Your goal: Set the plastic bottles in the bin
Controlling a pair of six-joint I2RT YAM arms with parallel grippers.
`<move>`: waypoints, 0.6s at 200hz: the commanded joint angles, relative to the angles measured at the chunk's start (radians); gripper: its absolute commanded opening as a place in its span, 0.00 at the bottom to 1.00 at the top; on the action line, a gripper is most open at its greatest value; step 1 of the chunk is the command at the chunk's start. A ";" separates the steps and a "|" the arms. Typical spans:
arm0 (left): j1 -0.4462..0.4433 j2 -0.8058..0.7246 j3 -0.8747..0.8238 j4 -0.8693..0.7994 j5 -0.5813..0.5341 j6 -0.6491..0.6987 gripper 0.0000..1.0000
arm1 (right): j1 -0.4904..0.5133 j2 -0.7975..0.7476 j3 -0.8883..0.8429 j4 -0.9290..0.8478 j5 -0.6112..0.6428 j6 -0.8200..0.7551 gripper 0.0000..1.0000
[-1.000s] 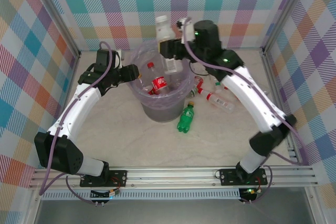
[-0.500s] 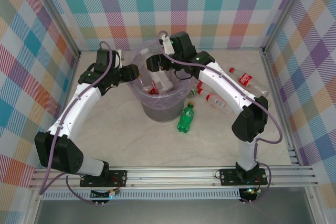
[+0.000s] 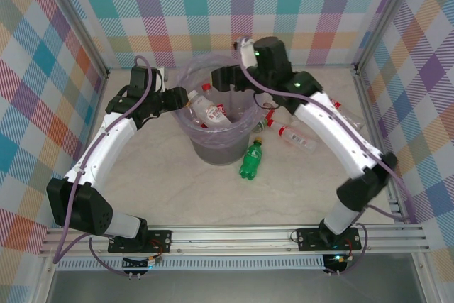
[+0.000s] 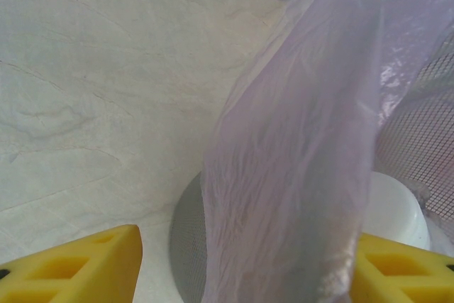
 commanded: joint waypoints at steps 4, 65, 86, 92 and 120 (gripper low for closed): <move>0.009 0.016 0.001 -0.048 -0.025 0.017 0.64 | -0.031 -0.141 -0.068 -0.018 0.098 -0.017 0.85; 0.015 0.020 0.003 -0.054 -0.042 0.024 0.64 | -0.287 -0.502 -0.487 -0.091 0.080 0.119 0.84; 0.026 0.017 0.001 -0.054 -0.044 0.023 0.64 | -0.372 -0.533 -0.572 -0.200 0.101 0.094 0.84; 0.028 0.016 0.001 -0.055 -0.042 0.023 0.64 | -0.396 -0.532 -0.588 -0.225 0.110 0.082 0.84; 0.032 0.018 0.001 -0.054 -0.043 0.023 0.64 | -0.492 -0.502 -0.638 -0.292 0.131 0.016 0.83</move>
